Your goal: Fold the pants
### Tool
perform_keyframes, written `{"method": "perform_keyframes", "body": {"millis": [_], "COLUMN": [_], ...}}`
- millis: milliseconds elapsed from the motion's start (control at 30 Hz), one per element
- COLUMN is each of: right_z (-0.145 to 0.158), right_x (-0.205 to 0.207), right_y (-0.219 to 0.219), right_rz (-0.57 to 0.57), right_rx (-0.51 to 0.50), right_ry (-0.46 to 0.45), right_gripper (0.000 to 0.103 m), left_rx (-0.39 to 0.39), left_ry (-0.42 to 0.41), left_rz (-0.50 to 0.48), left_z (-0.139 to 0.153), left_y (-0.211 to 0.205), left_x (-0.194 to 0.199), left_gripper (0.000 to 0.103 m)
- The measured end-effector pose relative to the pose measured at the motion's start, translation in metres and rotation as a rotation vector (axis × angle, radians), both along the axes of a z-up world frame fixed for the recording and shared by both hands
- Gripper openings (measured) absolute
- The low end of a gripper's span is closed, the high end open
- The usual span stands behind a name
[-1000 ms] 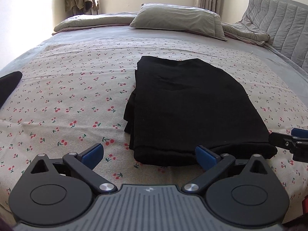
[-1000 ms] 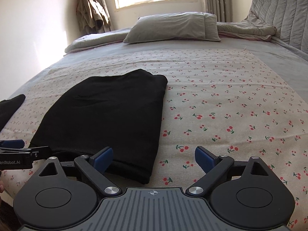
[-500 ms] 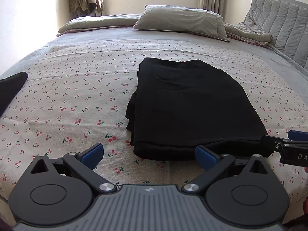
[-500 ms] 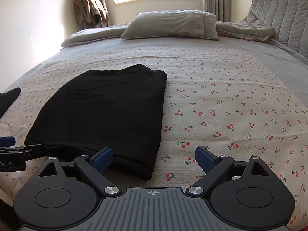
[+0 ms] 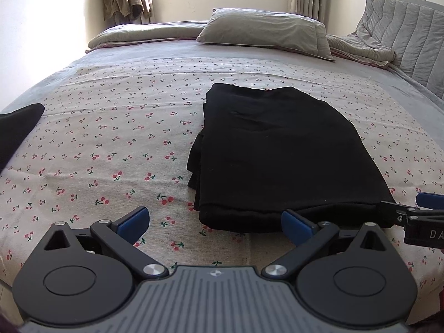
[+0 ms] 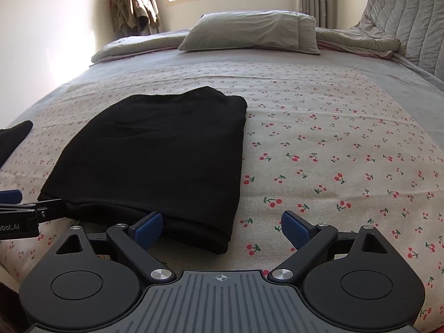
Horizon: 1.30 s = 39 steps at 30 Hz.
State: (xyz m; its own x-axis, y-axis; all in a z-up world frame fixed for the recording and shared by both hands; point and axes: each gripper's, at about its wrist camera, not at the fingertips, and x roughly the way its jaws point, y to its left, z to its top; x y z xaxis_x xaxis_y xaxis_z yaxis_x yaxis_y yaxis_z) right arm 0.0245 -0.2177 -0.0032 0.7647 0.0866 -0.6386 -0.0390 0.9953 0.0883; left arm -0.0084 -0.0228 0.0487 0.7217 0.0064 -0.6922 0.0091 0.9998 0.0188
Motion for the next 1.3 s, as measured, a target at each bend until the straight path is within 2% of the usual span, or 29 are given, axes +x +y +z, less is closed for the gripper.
{"method": "perform_keyframes", "body": {"millis": [1300], "right_z": [-0.0042], "right_x": [0.0005], "right_y": [0.0018], "right_rz": [0.011], "right_rx": [0.001], "right_ry": [0.012], "right_gripper": [0.094], "left_rx": [-0.002], "left_ry": [0.003], "left_rz": [-0.003], "left_z": [-0.0005], "left_y": [0.0004], "left_x": [-0.0003], "left_gripper": [0.103]}}
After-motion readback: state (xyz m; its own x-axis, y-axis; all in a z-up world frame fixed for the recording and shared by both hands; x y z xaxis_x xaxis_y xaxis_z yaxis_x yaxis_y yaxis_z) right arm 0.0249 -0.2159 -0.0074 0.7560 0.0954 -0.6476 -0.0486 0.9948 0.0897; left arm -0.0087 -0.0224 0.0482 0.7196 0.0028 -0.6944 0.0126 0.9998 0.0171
